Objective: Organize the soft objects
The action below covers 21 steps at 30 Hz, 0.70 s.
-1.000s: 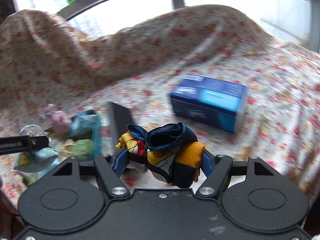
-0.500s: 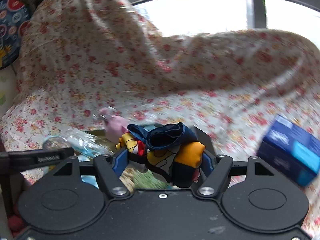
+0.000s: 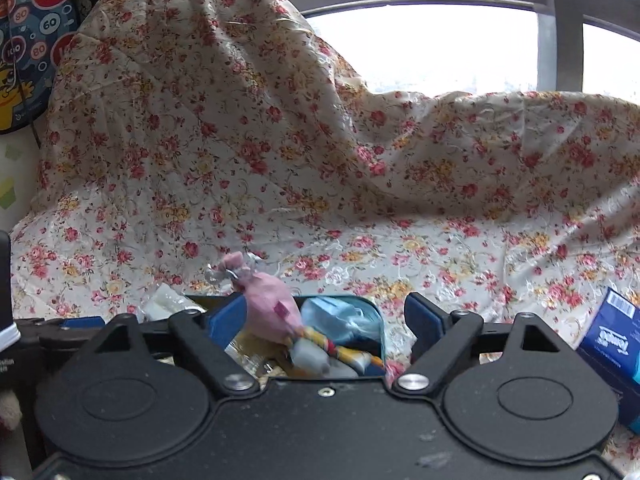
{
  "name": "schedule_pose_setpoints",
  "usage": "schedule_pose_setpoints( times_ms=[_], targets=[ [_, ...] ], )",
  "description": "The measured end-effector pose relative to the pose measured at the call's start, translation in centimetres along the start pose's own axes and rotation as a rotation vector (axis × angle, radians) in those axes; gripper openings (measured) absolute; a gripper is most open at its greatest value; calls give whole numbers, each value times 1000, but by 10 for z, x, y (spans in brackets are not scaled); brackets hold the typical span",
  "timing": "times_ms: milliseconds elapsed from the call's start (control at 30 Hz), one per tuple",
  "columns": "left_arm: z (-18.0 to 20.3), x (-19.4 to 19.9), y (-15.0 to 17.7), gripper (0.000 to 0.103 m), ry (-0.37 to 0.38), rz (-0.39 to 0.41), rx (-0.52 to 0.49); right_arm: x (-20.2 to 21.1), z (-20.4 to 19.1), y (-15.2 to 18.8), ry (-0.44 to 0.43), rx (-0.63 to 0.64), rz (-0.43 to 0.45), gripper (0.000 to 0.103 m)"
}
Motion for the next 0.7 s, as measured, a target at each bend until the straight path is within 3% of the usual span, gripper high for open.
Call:
schedule_pose_setpoints(
  times_ms=[267,400,700],
  targets=[
    [4,6,11,82,-8,-27,8,13,23,27,52,-8,-13,86],
    [8,13,18,88,-15,-22,-2,24,31,37,63,-15,-11,86],
    [17,37,36,90,-40,-2,-36,52,43,60,79,-52,-2,90]
  ],
)
Point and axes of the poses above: each gripper's, at about its wrist camera, not at the fingertips, and x roughly against the way its jaws point, z to its right, y to its underside, the point moved 4 cm from there along -x, roughly the way its jaws point, and after that the axes turned 13 degrees about y, right-handed, at the moved point
